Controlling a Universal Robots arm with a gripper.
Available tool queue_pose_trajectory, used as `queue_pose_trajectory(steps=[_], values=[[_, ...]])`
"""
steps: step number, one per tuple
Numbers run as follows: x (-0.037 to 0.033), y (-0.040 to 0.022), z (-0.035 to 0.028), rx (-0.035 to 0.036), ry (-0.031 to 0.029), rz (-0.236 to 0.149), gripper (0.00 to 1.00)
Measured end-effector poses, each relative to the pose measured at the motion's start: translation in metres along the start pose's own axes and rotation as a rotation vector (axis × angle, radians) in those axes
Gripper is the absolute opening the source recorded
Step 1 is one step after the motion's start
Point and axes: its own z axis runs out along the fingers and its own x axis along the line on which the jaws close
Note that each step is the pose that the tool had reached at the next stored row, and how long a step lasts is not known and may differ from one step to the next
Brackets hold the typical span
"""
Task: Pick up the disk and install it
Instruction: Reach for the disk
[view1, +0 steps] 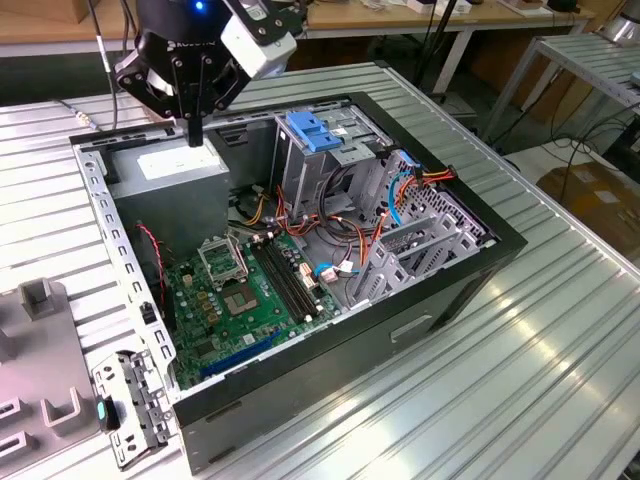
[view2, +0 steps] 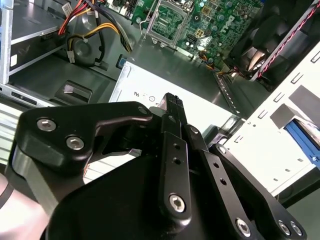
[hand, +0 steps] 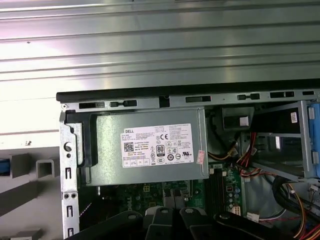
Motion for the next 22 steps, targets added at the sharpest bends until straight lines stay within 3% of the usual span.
queue_pose_trajectory(steps=[22], values=[[0.0167,-0.0013,-0.0005,-0.0001,0.0002,0.0,0.11]])
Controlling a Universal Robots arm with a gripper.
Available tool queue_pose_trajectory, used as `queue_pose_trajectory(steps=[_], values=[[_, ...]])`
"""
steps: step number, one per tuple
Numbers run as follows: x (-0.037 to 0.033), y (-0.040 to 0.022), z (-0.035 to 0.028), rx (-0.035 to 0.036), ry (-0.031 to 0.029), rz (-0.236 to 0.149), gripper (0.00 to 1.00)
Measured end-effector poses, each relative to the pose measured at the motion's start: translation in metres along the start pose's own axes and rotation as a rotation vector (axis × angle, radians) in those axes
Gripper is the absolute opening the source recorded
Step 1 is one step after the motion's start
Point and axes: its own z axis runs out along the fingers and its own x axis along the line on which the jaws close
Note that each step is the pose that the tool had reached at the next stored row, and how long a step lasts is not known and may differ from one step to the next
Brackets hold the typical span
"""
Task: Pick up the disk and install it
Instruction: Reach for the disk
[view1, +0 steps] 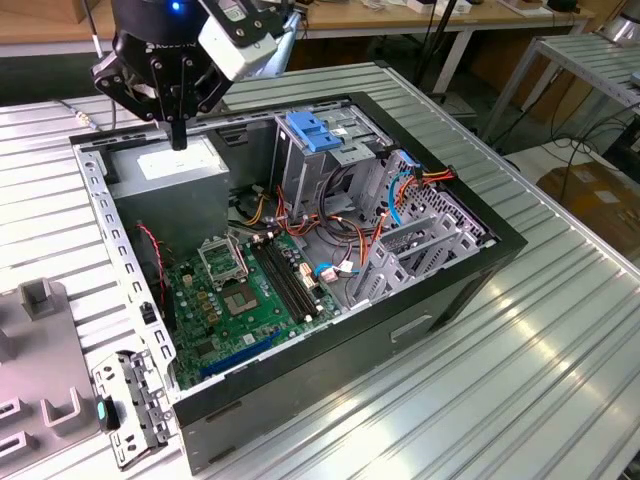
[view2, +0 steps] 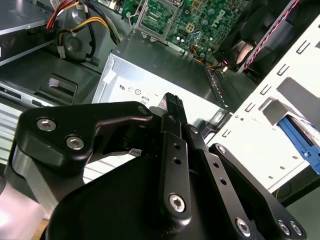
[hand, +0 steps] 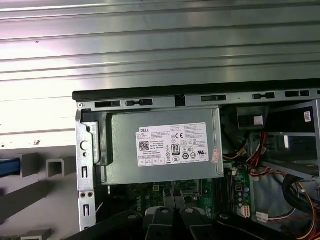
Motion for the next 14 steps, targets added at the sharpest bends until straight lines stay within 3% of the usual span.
queue_pose_trajectory(steps=[14], values=[[0.01,-0.0007,-0.0003,0.0,0.0,0.0,0.11]])
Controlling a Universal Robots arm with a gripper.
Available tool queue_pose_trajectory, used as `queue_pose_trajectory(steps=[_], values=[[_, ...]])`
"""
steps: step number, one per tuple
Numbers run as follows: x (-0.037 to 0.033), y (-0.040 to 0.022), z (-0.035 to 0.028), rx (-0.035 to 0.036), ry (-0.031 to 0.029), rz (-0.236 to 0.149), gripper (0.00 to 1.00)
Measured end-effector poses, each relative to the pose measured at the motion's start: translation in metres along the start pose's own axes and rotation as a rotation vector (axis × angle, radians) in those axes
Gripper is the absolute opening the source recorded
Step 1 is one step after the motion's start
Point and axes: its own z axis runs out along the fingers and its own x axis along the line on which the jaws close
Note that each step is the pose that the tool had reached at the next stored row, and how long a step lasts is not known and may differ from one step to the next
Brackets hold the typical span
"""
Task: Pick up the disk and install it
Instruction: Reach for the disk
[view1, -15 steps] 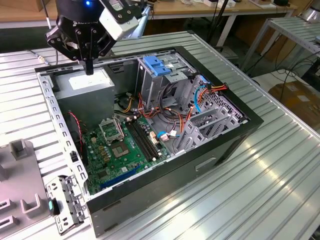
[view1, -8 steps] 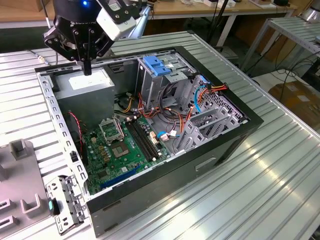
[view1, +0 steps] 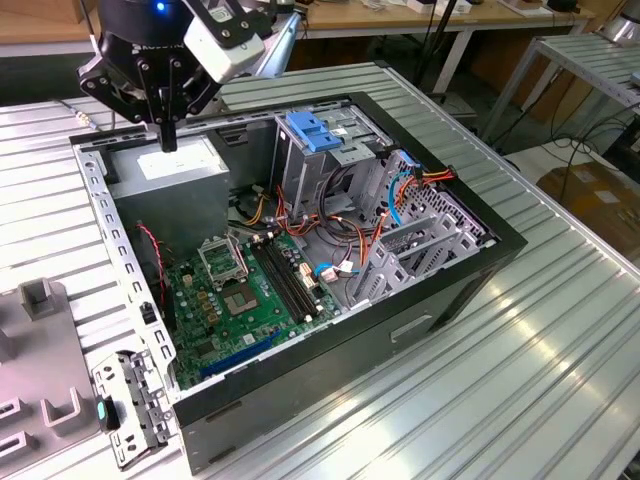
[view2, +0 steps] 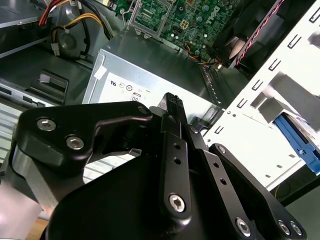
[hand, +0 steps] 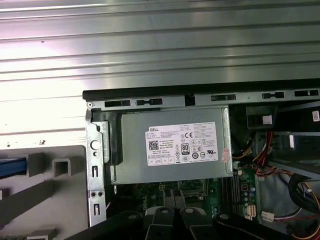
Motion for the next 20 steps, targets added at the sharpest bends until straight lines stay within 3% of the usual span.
queue_pose_trajectory(steps=[13,20], values=[[0.0075,-0.0006,-0.0001,0.0,0.0,0.0,0.11],[0.0162,-0.0012,-0.0003,0.0,0.0,0.0,0.11]])
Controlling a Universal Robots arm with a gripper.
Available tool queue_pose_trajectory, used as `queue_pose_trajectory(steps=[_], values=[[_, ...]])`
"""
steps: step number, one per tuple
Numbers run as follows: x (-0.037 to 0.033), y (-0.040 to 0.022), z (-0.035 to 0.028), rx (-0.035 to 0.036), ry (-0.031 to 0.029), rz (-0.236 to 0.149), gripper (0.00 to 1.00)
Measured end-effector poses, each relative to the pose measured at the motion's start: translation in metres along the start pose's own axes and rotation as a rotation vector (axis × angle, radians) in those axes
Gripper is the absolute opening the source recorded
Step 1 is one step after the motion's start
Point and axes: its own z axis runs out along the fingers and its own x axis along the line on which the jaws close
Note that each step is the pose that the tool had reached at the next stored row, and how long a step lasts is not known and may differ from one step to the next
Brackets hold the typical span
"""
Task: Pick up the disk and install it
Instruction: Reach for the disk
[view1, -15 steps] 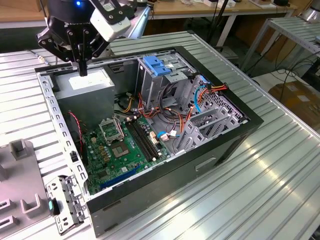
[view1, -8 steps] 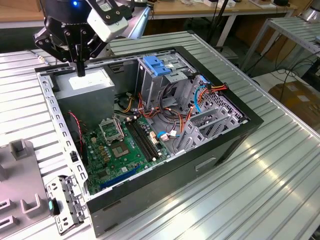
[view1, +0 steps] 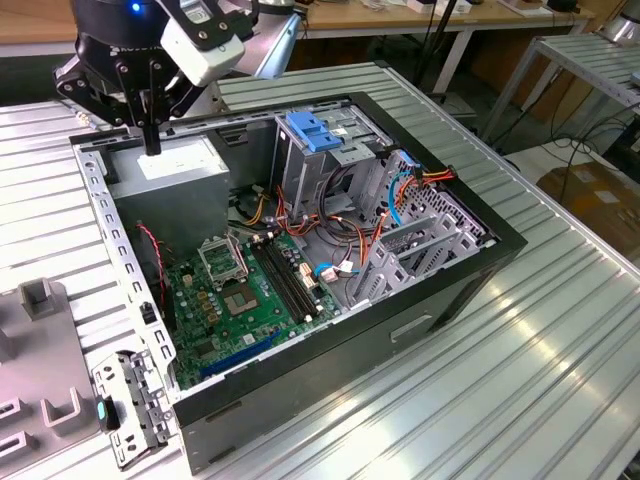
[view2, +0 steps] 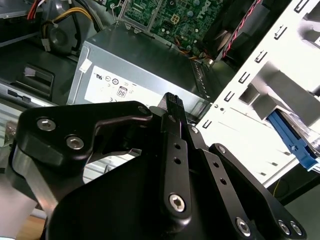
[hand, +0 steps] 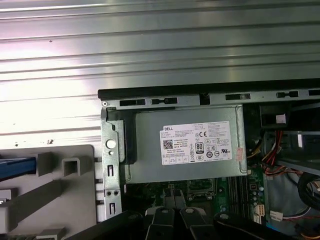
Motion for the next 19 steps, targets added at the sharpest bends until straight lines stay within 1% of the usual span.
queue_pose_trajectory(steps=[4,19], values=[[0.0043,-0.0003,-0.0001,0.0,0.0002,0.0,0.11],[0.0142,-0.0011,-0.0002,0.0001,0.0006,0.0,0.11]])
